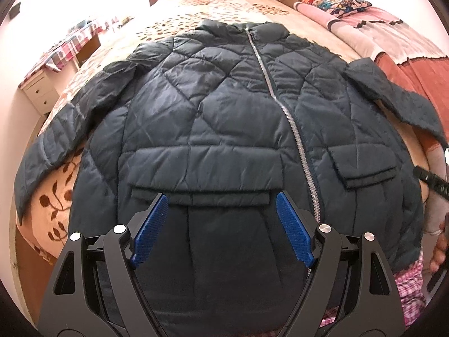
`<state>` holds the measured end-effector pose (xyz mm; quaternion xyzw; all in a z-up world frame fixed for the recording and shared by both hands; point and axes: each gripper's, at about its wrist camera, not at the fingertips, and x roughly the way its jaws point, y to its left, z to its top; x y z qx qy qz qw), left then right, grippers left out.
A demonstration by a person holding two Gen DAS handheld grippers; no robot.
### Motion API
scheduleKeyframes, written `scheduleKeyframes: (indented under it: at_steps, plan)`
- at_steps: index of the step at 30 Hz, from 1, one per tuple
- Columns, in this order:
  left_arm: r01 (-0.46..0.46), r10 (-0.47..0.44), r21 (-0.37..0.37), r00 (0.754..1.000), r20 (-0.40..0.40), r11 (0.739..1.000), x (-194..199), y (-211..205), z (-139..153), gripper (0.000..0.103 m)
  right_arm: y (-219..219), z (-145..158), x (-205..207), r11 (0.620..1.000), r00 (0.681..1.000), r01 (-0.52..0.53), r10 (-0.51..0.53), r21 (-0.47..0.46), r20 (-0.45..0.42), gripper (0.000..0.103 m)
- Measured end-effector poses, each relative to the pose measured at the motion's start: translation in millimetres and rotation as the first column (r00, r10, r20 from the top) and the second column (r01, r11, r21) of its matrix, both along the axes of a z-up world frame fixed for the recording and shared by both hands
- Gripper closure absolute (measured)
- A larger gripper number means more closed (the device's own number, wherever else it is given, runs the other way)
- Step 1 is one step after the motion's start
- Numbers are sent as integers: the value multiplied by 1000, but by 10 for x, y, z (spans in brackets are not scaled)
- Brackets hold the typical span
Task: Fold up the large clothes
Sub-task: 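Grasp the sleeve nearest the right tool and fold it across the jacket body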
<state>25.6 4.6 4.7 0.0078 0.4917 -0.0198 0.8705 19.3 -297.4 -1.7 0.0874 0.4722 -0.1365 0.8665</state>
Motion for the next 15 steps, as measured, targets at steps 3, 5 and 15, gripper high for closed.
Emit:
scheduleKeyframes:
  at_steps: [3, 5, 15]
  plan:
    - [-8, 8, -11, 1000, -6, 1000, 38, 1, 25, 24, -361, 105, 55, 995, 995, 93, -94, 18, 42, 9]
    - [-11, 11, -14, 1000, -11, 1000, 48, 0, 24, 24, -688, 200, 86, 984, 981, 173, -177, 50, 85, 9]
    - [-23, 23, -12, 999, -38, 1000, 87, 22, -37, 24, -1968, 146, 278, 802, 855, 433, -510, 411, 96, 15]
